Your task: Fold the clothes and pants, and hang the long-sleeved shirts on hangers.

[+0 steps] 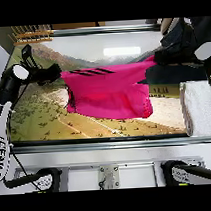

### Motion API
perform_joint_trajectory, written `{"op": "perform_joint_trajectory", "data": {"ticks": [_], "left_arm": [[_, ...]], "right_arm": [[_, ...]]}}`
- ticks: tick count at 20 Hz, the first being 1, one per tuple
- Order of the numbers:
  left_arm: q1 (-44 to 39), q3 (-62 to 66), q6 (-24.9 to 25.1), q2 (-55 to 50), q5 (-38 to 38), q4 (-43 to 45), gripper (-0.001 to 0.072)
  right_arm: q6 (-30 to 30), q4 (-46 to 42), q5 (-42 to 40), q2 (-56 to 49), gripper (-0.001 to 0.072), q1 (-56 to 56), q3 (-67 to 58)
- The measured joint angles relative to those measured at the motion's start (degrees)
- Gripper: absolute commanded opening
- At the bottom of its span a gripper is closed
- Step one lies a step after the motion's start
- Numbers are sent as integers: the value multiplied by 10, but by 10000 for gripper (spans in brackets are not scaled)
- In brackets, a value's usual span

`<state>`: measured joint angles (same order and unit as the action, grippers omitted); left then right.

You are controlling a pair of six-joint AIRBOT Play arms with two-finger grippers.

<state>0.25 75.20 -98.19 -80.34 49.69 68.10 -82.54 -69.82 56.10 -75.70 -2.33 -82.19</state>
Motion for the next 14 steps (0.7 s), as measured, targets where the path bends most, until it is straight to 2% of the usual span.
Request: {"op": "perform_joint_trajectory", "data": {"ticks": [7, 12, 13, 14], "left_arm": [[-23, -181, 30, 37, -26, 8, 10], [-37, -266, 32, 42, -72, 9, 11], [-38, -274, 32, 42, -80, 8, 93], [-39, -279, 34, 43, -89, 7, 351]], "right_arm": [[1, -57, -9, 106, 4, 0, 270], [2, -62, -20, 127, 17, 0, 390], [2, -59, -22, 128, 69, 0, 400], [2, -56, -23, 129, 339, 0, 406]]}}
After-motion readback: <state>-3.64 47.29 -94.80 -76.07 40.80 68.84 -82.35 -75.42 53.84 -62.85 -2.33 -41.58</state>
